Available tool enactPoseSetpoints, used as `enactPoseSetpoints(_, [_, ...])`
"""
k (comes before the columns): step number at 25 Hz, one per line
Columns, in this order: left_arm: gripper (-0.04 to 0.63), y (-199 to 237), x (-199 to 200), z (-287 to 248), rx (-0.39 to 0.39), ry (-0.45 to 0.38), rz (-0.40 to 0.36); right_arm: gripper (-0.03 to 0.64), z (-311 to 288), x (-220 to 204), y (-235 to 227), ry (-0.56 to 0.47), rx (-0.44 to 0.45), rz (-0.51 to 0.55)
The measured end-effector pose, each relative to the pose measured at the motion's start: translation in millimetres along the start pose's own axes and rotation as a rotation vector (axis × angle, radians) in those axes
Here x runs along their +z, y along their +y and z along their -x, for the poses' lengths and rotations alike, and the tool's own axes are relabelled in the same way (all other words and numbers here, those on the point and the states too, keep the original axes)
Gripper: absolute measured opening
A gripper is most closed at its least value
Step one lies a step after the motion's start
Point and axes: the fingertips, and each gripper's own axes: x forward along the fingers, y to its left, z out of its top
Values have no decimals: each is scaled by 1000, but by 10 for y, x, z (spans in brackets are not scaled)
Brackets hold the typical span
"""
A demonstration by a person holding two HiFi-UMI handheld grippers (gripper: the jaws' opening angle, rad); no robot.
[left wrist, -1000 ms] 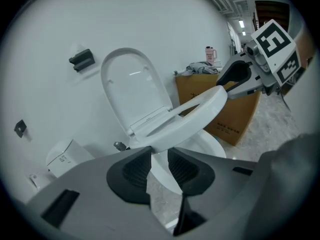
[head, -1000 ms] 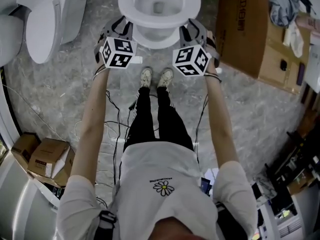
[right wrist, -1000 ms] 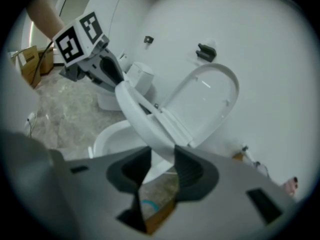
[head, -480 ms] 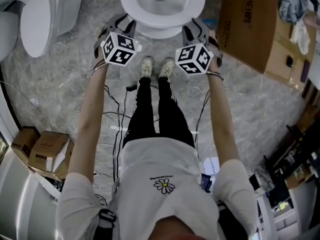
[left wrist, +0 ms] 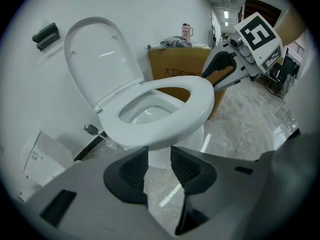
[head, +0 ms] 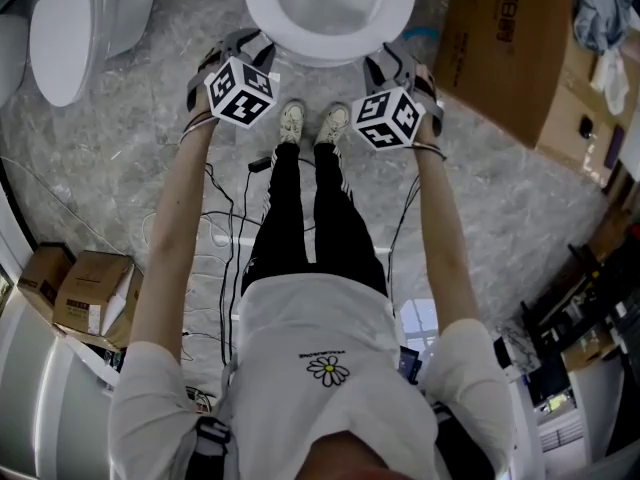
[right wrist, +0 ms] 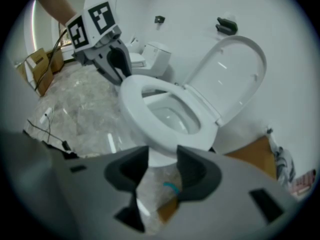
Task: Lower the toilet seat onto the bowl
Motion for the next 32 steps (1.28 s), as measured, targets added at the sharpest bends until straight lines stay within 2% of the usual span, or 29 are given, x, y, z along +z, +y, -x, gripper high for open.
enactPoseSetpoints(12, [156,-191,-417,-441,-60,86,53,190,-437,-262,358,59,99,-104])
enactPoseSetpoints(24, [161,-330,-658,-802,-102,158,46,187,-800,-498,551,105,140,-140])
enactPoseSetpoints(32, [164,-434,-655,-944,-127,155,31,184,-1021,-606,622,138,160,-167])
